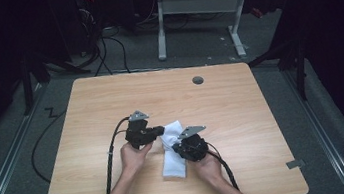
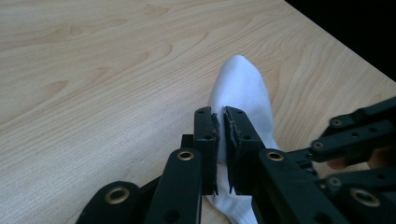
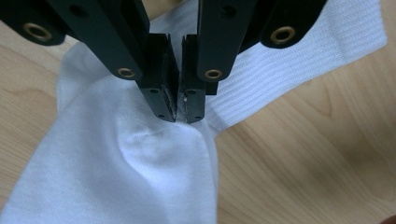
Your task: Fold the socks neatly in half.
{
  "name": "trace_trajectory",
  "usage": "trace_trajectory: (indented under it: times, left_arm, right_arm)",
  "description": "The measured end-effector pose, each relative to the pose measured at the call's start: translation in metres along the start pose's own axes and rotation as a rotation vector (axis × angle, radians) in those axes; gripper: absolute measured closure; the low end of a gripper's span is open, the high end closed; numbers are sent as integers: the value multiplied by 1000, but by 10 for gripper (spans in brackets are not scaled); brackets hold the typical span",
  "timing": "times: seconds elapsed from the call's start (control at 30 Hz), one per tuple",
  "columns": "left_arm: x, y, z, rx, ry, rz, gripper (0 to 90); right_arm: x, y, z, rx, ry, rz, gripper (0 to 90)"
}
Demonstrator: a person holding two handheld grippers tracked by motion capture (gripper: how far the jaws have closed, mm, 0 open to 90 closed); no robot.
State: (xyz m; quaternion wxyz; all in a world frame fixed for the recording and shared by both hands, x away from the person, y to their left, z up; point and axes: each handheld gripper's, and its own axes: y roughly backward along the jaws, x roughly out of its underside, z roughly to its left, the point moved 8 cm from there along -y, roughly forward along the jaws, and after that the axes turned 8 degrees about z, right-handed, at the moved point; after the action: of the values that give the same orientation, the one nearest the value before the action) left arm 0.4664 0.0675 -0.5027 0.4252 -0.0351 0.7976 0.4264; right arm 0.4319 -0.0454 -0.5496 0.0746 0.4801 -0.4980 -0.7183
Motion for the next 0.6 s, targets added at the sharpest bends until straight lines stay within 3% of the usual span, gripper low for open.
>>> trace_trajectory:
  times: [0.27,0.3,0.37,0.6]
  left_arm:
    - [1,7,-10,34,-54,-8,839]
    - [4,8,-16,43,-83,2,838]
    - [8,8,-19,42,-100,10,839]
    - [23,2,-21,37,-116,44,839]
  right_arm:
    - [-8,-8,-3,26,-11,-3,853]
    - [-10,-10,-3,35,-12,-2,851]
    - [-10,-9,-3,35,-10,-1,841]
    - [1,6,3,19,11,-22,791]
